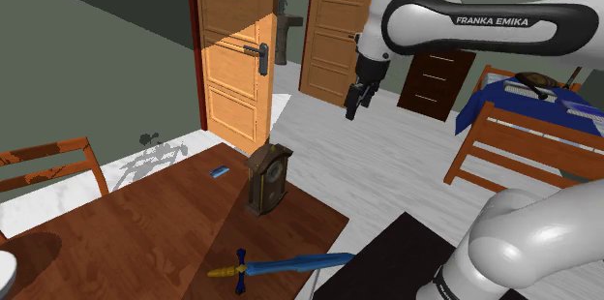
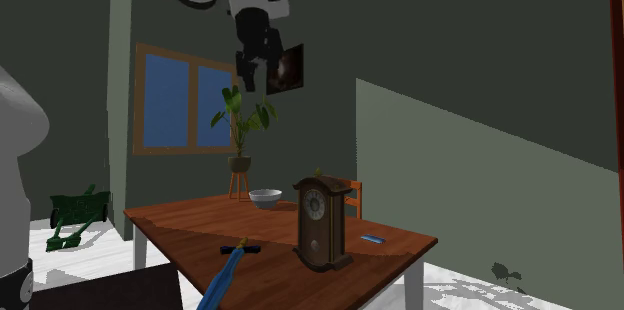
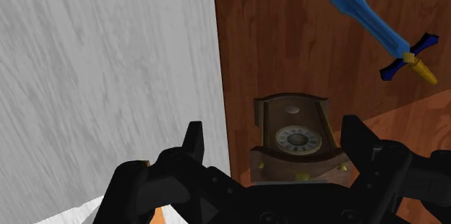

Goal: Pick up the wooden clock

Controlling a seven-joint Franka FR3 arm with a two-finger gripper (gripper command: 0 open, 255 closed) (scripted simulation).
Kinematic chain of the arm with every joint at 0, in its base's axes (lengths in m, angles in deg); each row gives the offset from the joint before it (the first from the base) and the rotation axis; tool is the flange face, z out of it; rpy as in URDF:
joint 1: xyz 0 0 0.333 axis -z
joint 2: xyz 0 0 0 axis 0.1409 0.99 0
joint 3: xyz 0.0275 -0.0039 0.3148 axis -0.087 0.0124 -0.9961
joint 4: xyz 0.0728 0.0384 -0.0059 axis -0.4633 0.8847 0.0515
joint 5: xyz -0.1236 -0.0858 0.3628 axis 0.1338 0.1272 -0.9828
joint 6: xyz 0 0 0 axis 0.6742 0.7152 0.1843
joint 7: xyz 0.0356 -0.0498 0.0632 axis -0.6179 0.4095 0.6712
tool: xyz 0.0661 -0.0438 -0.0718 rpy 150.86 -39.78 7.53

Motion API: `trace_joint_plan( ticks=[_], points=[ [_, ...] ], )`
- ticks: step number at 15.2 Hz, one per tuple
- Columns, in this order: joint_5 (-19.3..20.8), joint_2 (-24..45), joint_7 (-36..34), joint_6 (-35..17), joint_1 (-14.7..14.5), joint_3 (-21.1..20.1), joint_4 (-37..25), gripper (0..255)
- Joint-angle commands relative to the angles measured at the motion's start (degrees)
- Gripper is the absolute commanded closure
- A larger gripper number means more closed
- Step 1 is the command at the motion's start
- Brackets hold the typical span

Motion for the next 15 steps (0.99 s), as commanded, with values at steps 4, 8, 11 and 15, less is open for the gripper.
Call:
trace_joint_plan(
  ticks=[4,8,11,15],
  points=[
    [-1.17,10.63,-1.70,-5.03,-0.35,-1.26,-4.02,0],
    [-1.76,19.21,-2.80,-8.26,-0.62,-2.09,-8.10,0],
    [-2.03,25.76,-3.59,-10.12,-0.88,-2.67,-11.88,0],
    [-2.19,34.66,-4.59,-11.78,-1.36,-3.34,-17.90,0]
  ],
)
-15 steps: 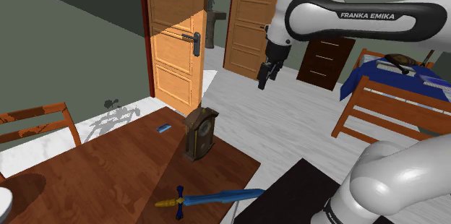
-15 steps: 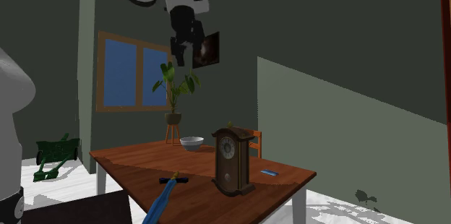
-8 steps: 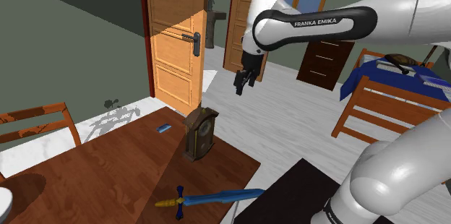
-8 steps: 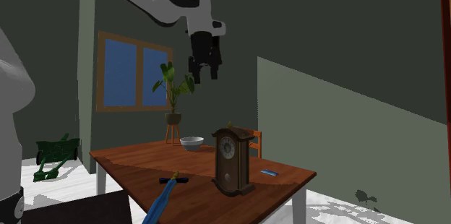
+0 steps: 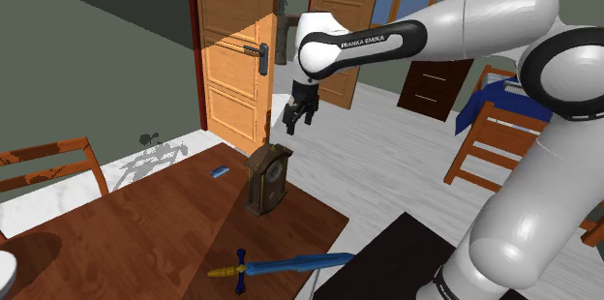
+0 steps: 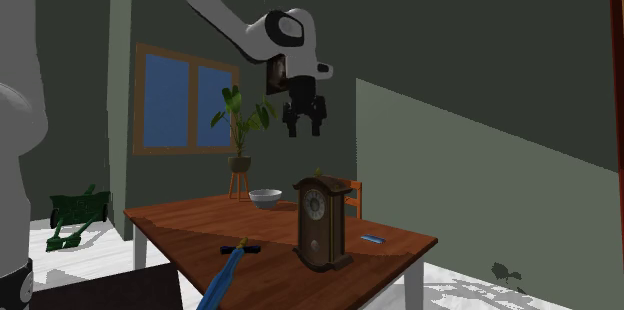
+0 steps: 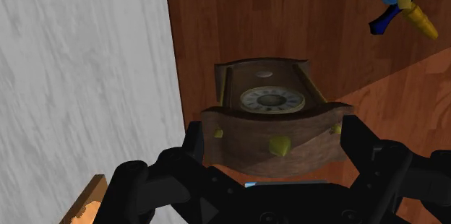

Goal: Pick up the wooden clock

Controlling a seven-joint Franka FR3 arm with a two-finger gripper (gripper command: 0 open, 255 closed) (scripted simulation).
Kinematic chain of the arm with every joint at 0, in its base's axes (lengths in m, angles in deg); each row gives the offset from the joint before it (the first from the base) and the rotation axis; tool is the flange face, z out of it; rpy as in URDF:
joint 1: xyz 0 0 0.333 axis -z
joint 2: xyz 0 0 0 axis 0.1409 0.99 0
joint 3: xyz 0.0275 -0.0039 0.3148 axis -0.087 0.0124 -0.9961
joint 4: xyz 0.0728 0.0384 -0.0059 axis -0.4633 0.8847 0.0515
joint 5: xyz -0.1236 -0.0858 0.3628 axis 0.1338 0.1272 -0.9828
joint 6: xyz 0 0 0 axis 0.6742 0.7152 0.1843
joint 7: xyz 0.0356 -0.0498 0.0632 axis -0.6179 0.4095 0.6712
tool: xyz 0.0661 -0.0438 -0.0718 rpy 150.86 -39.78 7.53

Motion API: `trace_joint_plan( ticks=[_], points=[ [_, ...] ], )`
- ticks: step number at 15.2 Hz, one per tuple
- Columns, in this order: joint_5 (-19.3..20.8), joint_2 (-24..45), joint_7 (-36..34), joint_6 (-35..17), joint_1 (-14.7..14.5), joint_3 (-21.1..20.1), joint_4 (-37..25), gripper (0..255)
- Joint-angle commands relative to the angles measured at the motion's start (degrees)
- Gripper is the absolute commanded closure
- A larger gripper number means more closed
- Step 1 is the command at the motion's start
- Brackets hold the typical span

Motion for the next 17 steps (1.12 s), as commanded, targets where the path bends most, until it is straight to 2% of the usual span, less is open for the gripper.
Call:
trace_joint_plan(
  ticks=[1,7,16,17],
  points=[
    [-0.06,4.61,-0.59,-0.68,-0.33,-0.36,-3.34,0],
    [0.02,17.84,-1.81,-0.94,-1.47,-1.00,-14.64,0],
    [0.35,19.74,-1.92,-6.12,-1.56,-0.85,-11.34,0],
    [0.38,19.91,-1.99,-6.03,-1.61,-0.86,-11.59,255]
  ],
)
